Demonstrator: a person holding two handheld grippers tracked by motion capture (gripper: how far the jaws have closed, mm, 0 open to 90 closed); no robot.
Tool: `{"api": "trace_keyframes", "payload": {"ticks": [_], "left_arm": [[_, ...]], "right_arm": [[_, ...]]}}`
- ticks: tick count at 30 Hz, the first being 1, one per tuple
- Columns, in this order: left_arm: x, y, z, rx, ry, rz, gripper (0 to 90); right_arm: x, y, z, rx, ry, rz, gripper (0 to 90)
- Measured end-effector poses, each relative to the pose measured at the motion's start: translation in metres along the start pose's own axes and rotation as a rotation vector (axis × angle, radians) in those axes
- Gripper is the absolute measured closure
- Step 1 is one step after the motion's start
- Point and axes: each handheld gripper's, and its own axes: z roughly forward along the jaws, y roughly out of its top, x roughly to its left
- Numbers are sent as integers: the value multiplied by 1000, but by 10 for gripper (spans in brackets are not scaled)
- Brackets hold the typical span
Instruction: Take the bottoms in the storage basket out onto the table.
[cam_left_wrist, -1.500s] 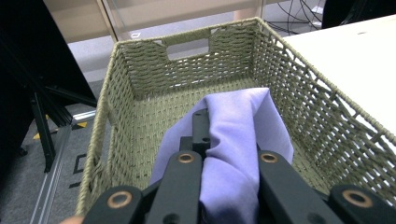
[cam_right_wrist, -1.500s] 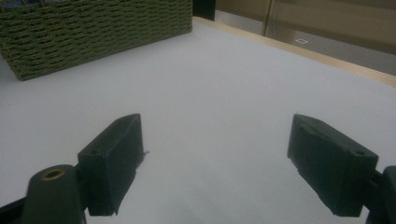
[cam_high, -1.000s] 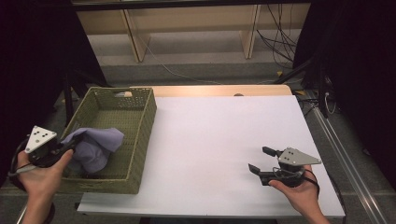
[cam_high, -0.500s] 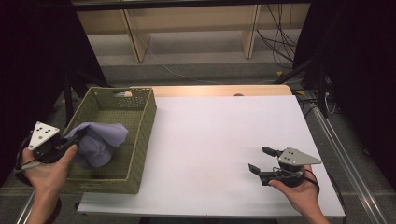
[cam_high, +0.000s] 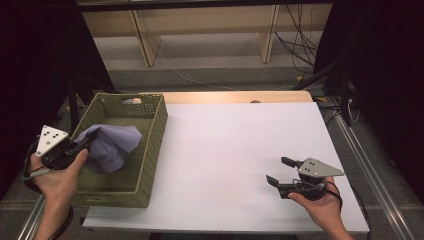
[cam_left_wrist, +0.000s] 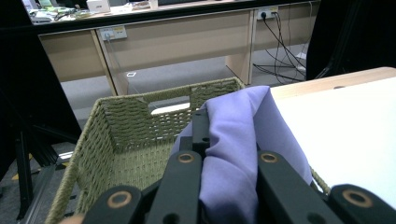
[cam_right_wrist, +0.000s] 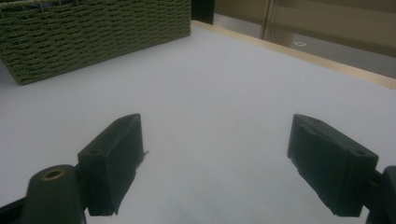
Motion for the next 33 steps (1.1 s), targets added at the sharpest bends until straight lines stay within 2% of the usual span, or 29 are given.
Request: {"api": "trace_keyframes", "payload": {"ticks": [8,33], "left_arm": [[-5,5,4,-32,-8,-6,850],[-23,21,15,-87,-37,5,849]], "right_arm": [[0,0,0,0,0,-1,193],[0,0,0,0,2,3,193]]}}
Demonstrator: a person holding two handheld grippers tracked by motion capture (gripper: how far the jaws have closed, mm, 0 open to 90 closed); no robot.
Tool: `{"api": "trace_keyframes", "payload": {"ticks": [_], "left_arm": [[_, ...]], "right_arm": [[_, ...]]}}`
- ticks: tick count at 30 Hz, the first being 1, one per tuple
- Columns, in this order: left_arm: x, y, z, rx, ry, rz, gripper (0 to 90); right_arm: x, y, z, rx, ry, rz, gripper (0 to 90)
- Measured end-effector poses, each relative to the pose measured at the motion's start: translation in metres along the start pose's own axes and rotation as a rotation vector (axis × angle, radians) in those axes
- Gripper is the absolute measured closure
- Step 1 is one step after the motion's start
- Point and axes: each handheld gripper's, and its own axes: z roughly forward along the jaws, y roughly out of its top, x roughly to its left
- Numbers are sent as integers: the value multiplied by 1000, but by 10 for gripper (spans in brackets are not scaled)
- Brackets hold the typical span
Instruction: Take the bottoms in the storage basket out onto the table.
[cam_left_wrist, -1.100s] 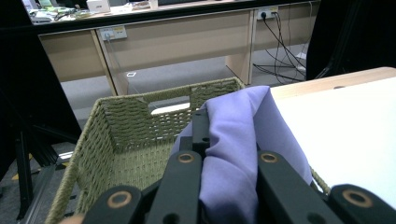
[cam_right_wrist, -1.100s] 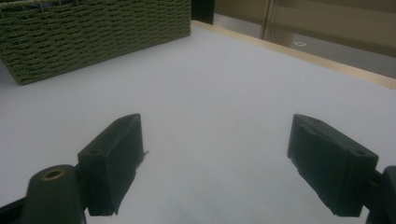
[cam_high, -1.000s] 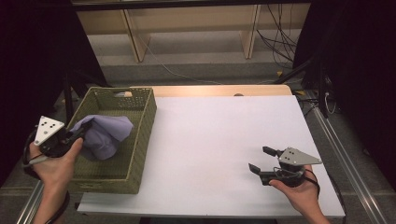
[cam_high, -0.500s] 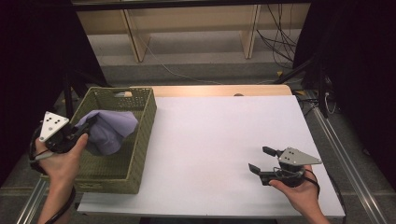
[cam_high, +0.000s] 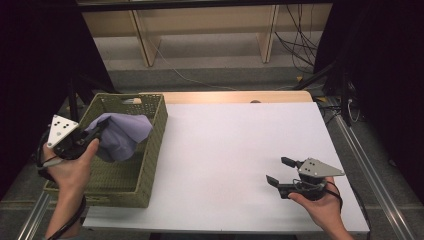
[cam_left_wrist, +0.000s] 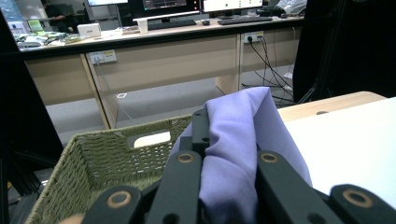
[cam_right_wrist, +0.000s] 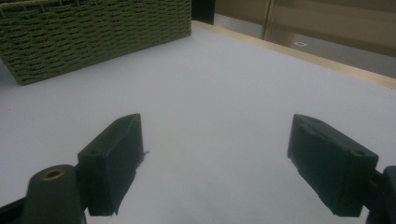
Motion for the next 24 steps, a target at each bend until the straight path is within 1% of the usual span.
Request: {"api": "trace_keyframes", "payload": {"ticks": [24], "left_arm": [[-9,10,4,-26,-13,17,848]], "right_arm": [[0,0,0,1,1,0,193]]}}
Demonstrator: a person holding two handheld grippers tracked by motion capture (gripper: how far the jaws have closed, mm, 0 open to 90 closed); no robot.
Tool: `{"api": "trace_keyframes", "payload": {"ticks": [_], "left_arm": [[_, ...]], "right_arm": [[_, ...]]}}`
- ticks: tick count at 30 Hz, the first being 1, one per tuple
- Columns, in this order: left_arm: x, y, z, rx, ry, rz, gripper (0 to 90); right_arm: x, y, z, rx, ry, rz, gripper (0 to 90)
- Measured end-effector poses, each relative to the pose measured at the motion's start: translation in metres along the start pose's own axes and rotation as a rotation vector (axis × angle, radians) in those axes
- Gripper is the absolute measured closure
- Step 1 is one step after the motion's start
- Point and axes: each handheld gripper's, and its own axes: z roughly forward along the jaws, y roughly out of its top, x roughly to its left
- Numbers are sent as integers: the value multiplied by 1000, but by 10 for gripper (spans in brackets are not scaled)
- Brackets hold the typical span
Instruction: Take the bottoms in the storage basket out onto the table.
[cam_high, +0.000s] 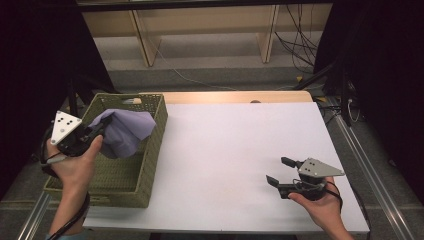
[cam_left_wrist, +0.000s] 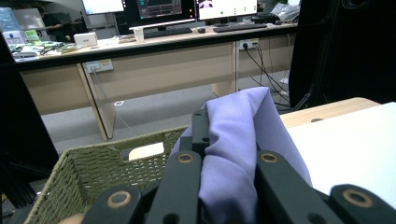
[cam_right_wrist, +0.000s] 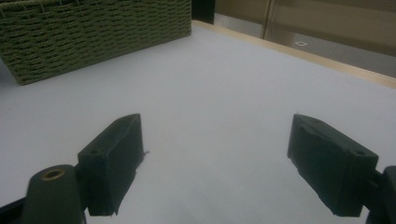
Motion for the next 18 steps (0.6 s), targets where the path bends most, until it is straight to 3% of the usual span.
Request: {"api": "trace_keyframes", "payload": {"ticks": [18], "left_arm": [[-5,5,3,-13,-10,2,848]], "right_arm": [[0,0,0,-7,1,-1,193]]}}
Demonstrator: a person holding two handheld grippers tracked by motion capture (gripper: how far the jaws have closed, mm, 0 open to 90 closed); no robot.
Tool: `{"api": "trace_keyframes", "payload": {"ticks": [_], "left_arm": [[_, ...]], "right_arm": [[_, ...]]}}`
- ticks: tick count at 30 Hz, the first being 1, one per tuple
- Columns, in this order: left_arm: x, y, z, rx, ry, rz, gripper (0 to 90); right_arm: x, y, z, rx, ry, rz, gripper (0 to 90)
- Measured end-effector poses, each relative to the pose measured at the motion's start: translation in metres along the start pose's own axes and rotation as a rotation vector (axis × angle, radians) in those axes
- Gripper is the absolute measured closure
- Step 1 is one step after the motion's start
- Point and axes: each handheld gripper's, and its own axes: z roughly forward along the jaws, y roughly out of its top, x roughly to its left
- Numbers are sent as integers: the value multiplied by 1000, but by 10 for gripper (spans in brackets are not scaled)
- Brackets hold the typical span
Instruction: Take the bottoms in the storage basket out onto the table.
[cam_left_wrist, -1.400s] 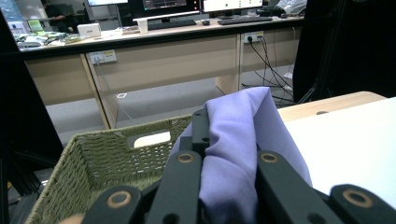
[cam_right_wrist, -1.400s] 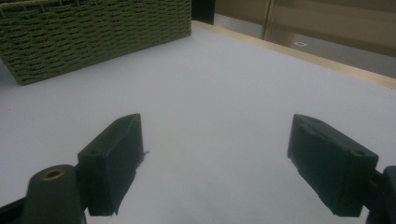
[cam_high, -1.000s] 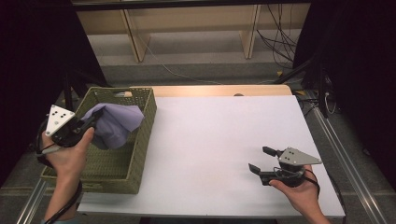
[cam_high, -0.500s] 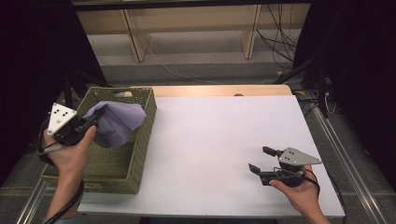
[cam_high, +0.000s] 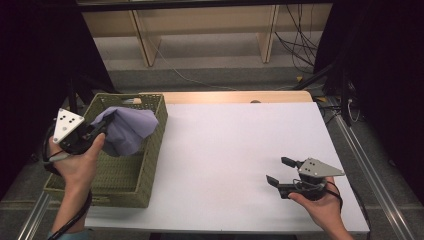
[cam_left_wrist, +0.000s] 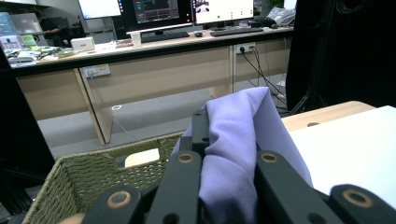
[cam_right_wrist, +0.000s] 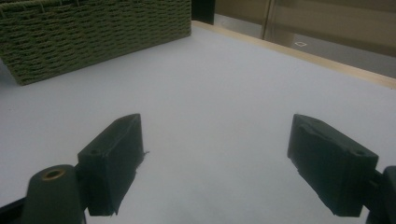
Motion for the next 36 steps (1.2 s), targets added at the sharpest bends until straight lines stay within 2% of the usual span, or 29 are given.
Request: {"api": "trace_keyframes", "payload": {"ticks": [23,36], "left_arm": [[-7,9,5,-18,-15,2,848],[-15,13,12,-26,-32,6,848]], "right_arm": [[-3,0,3,-2,-2,9,192],[-1,0,7,-6,1,9,187]]}}
